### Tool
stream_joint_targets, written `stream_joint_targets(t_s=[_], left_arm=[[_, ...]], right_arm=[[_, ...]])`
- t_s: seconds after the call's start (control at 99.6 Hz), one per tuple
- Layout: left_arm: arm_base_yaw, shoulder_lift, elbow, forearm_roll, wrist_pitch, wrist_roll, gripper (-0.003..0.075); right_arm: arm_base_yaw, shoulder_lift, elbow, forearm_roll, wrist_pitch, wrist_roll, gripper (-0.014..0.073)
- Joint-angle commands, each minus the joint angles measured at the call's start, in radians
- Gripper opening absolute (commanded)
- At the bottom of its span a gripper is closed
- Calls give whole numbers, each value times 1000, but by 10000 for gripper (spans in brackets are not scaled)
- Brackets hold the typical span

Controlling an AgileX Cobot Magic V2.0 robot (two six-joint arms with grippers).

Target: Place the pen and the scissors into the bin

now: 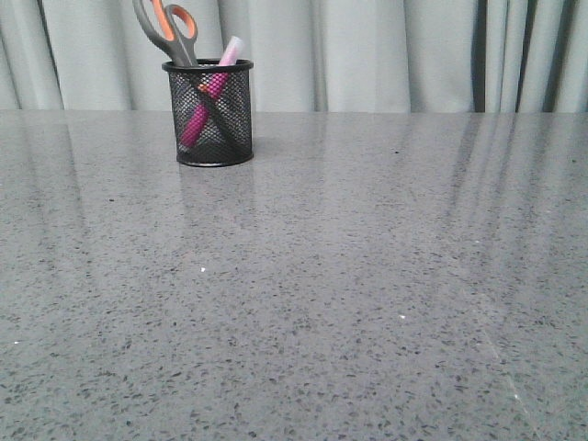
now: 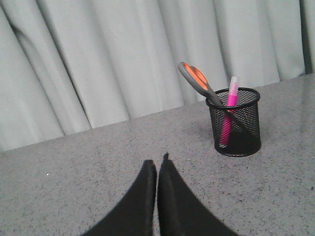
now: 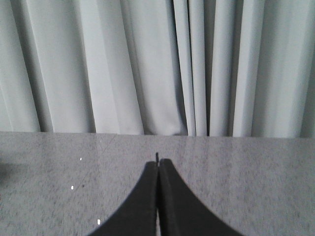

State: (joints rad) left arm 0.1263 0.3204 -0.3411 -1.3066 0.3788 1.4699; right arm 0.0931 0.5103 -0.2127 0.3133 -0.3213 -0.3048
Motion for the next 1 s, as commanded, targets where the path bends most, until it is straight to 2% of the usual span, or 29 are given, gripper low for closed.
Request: stream_joint_targets(t_s=[0.0, 0.221, 0.994], left_arm=[[-6, -62, 25, -65, -51, -3, -22], [-6, -197, 111, -157, -98, -3, -22], [-6, -202, 121, -160, -87, -3, -22]], right_arm=[[-9, -68, 45, 17, -88, -6, -68], [-9, -174, 139, 25, -147, -6, -68], [-9, -172, 148, 25, -116, -6, -68]])
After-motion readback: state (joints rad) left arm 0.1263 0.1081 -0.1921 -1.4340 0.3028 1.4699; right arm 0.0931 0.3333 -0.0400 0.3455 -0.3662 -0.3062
